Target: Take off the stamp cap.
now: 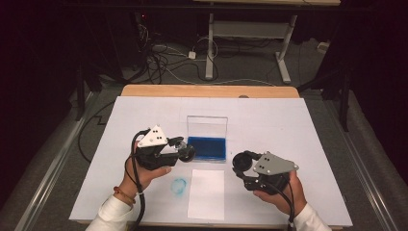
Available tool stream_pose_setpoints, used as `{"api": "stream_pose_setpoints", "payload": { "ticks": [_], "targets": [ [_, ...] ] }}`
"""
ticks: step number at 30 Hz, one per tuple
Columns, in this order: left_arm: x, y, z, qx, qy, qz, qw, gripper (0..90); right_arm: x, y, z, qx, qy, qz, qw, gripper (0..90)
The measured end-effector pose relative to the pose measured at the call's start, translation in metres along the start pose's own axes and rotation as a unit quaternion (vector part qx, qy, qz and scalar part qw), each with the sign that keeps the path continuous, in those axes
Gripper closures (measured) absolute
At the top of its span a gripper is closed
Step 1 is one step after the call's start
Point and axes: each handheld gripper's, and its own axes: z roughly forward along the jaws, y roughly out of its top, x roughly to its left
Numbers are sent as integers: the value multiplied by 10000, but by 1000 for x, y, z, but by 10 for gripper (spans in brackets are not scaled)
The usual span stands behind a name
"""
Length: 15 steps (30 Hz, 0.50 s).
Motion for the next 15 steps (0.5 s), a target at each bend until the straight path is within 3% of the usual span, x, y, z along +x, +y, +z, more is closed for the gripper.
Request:
{"api": "stream_pose_setpoints", "payload": {
  "ticks": [15],
  "targets": [
    [5, -3, -3, -2, 106, -67, 9999, 548, -7, -19, -22, 7, -161, 188, 9997, 383]
  ]
}}
